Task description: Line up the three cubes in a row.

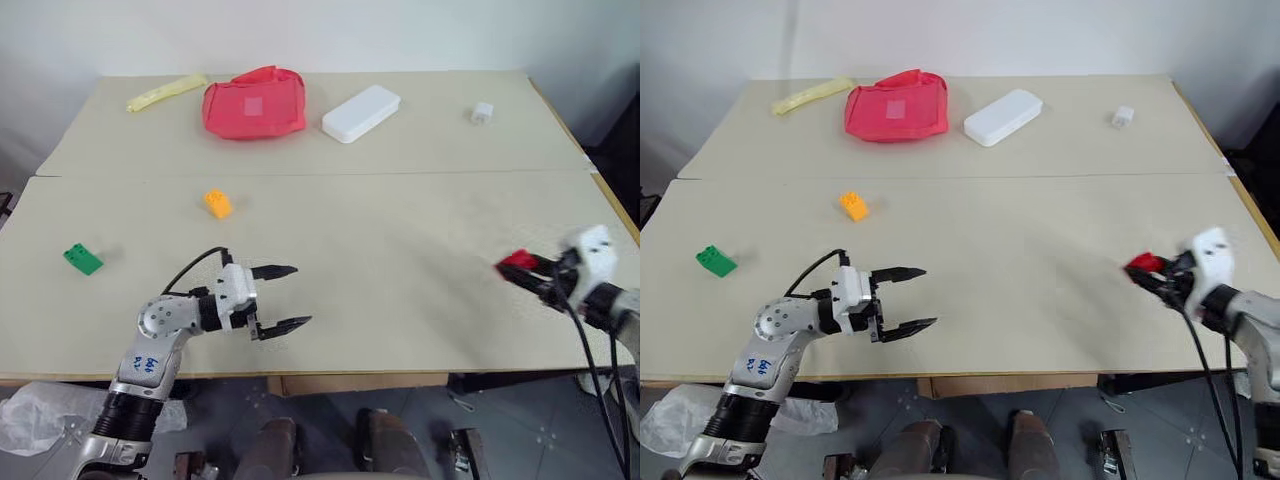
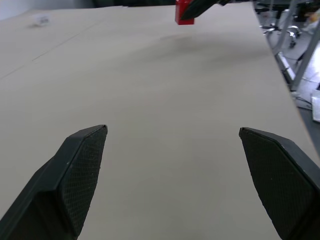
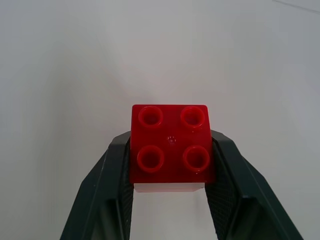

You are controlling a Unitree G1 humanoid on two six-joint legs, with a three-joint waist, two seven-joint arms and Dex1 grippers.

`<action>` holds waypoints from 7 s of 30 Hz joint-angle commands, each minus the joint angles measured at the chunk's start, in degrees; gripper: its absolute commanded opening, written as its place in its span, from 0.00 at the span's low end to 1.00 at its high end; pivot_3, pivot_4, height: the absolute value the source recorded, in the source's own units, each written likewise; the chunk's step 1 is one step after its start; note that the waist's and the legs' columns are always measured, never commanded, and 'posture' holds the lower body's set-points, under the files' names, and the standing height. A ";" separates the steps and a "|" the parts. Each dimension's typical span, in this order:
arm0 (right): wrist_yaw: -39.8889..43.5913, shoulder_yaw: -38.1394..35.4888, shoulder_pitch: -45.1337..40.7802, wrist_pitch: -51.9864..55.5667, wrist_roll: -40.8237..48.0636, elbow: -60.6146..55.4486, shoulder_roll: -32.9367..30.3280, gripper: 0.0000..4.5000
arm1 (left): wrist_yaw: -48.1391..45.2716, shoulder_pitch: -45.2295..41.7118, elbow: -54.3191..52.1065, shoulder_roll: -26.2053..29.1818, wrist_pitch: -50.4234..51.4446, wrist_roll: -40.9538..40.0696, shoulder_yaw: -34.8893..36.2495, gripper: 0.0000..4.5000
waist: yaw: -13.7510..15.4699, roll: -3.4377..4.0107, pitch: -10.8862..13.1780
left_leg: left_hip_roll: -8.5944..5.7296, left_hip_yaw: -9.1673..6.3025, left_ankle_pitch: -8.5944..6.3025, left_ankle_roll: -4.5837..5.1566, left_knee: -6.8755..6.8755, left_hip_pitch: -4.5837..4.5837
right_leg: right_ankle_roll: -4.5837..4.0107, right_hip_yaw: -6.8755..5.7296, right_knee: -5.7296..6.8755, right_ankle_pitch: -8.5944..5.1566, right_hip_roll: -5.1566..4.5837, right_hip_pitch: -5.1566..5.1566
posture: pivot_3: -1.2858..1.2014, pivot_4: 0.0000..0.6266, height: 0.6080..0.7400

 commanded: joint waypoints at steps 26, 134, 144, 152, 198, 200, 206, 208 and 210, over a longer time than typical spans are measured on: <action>20.48 35.43 -30.07 -13.27 -16.49 12.83 17.22 0.33 | 6.10 16.10 -14.15 5.70 4.04 -3.32 10.73 1.00 | -0.51 -0.09 0.05 | -0.16 -0.64 -0.06 -0.03 -0.02 -0.34 | -0.03 -0.65 -0.29 0.00 -0.16 0.08 | 0.52 0.24 1.00; -1.08 -0.04 14.59 -20.23 4.20 -26.81 12.89 1.00 | -29.24 -31.10 40.95 1.13 -14.11 4.09 -8.62 0.33 | 1.20 -0.42 0.01 | -0.22 -0.25 -0.02 0.10 0.12 -0.24 | 0.05 -0.86 0.12 0.04 0.19 0.06 | 0.52 0.24 1.00; -1.75 0.54 15.69 -20.46 4.23 -27.02 12.56 1.00 | -27.91 -31.15 43.92 -0.29 -15.62 5.45 -7.51 0.33 | 1.19 -0.43 0.01 | -0.30 -0.26 0.00 0.15 0.13 -0.21 | 0.10 -0.82 0.14 0.06 0.10 0.08 | 0.52 0.24 1.00; 4.56 1.49 14.97 -22.32 4.09 -22.28 10.19 1.00 | -27.62 -27.14 36.88 1.38 -11.44 4.48 -6.08 0.33 | 1.06 -0.43 0.00 | -0.28 -0.26 0.01 0.15 0.13 -0.21 | 0.10 -0.80 0.13 0.06 0.07 0.08 | 0.52 0.24 1.00; 6.12 12.33 -3.93 -23.92 3.25 -13.54 18.46 1.00 | 18.23 2.71 7.14 1.74 8.30 -8.50 28.35 1.00 | 1.15 -0.61 -0.04 | -0.20 -0.77 0.02 -0.11 0.08 -0.19 | -0.04 -0.69 -0.19 0.02 -0.19 0.27 | 0.52 0.24 1.00; 6.04 12.73 -3.59 -23.72 2.96 -13.63 18.30 1.00 | 17.04 -6.02 15.58 3.31 6.76 -5.84 24.90 1.00 | 1.01 -0.60 -0.04 | -0.22 -0.74 0.02 -0.12 0.05 -0.19 | -0.06 -0.67 0.10 0.02 -0.16 0.19 | 0.52 0.24 1.00; 4.69 12.77 -0.58 -23.41 1.62 -15.76 17.40 1.00 | 9.20 -28.94 45.92 6.45 -1.32 2.84 15.44 1.00 | 0.45 -0.62 -0.04 | -0.35 -0.45 0.02 -0.04 0.04 -0.19 | -0.05 -0.99 0.28 0.02 0.10 0.00 | 0.52 0.24 1.00; 3.49 12.61 0.02 -23.21 0.97 -16.66 17.36 1.00 | 6.65 -34.74 54.40 6.88 -3.08 5.04 13.28 1.00 | 0.25 -0.63 -0.03 | -0.42 -0.41 0.02 0.03 0.05 -0.23 | -0.01 -1.05 0.26 0.04 0.09 -0.02 | 0.52 0.24 1.00; 2.64 12.36 1.00 -22.98 0.58 -17.81 17.04 1.00 | 6.45 -39.47 61.48 7.02 -4.59 7.52 11.54 1.00 | 0.10 -0.65 -0.02 | -0.48 -0.39 0.02 0.08 0.05 -0.25 | 0.01 -1.05 0.28 0.04 0.04 -0.04 | 0.52 0.24 1.00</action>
